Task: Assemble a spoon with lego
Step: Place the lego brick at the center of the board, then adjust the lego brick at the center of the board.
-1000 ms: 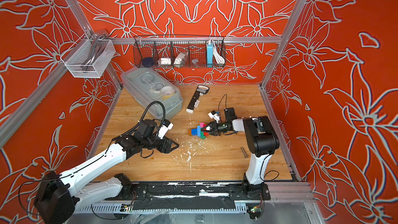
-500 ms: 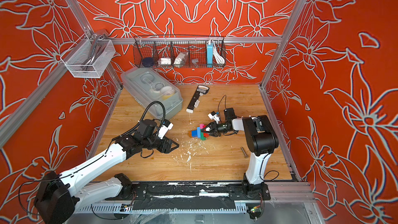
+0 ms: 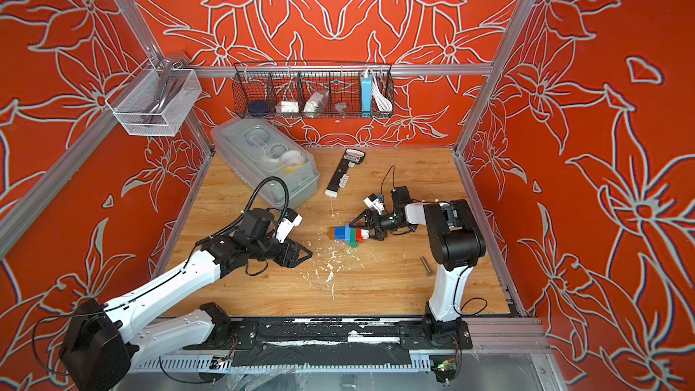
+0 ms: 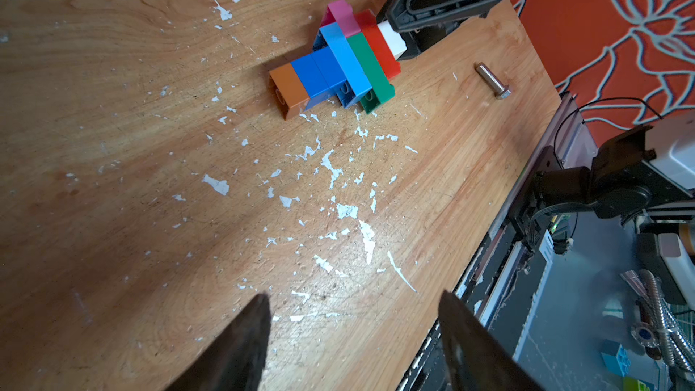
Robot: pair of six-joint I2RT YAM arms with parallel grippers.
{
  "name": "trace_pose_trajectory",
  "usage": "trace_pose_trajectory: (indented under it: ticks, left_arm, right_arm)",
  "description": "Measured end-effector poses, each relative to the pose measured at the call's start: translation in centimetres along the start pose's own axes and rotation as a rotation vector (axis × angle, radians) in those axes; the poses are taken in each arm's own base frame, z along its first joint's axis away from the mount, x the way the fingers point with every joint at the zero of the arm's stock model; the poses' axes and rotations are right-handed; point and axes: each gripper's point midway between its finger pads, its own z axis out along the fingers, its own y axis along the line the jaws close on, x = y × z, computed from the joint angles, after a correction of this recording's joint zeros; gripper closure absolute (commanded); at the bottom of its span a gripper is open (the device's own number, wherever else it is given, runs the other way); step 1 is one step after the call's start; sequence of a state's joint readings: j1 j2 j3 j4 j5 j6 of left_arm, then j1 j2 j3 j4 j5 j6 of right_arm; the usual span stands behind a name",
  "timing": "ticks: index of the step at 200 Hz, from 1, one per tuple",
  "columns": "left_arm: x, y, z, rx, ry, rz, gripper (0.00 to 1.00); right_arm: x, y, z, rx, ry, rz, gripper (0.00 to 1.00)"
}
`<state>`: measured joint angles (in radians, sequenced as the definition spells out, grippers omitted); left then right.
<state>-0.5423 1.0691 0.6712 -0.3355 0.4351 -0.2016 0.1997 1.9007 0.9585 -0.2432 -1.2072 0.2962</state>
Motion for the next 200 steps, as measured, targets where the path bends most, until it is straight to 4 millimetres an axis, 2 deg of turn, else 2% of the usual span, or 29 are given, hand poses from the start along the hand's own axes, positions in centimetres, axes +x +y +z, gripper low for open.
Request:
trace_pose_trajectory:
  ticks: [48, 95, 122, 140, 160, 187, 200]
  left_arm:
    - [0.0, 0.1, 0.0, -0.006, 0.0, 0.0, 0.3]
    - [0.0, 0.2, 0.2, -0.004, 0.003, -0.002, 0.3]
    - [-0.1, 0.4, 1.4, 0.008, 0.025, -0.017, 0.3]
    - [-0.8, 0.6, 3.0, 0.015, 0.071, -0.036, 0.31]
    - [-3.3, 0.4, 4.9, 0.028, 0.084, -0.025, 0.3]
    - [-6.9, 0.1, 7.6, 0.046, 0.081, 0.006, 0.31]
    - [-8.0, 0.3, 9.3, 0.053, 0.094, 0.009, 0.31]
  right_arm:
    - [-1.1, -1.3, -1.1, 0.177, 0.011, -0.009, 0.0]
    - [-2.7, -3.1, -3.3, 0.427, 0.009, -0.059, 0.0]
    - [-3.7, -4.2, -5.2, 0.544, -0.028, -0.067, 0.0]
    - [-3.6, -4.5, -6.9, 0.624, -0.076, -0.063, 0.0]
    - [-2.7, -3.3, -9.2, 0.693, -0.158, -0.067, 0.0]
    - [-2.4, 0.7, -12.2, 0.744, -0.303, -0.133, 0.0]
    - [-2.4, 2.1, -13.5, 0.764, -0.37, -0.146, 0.0]
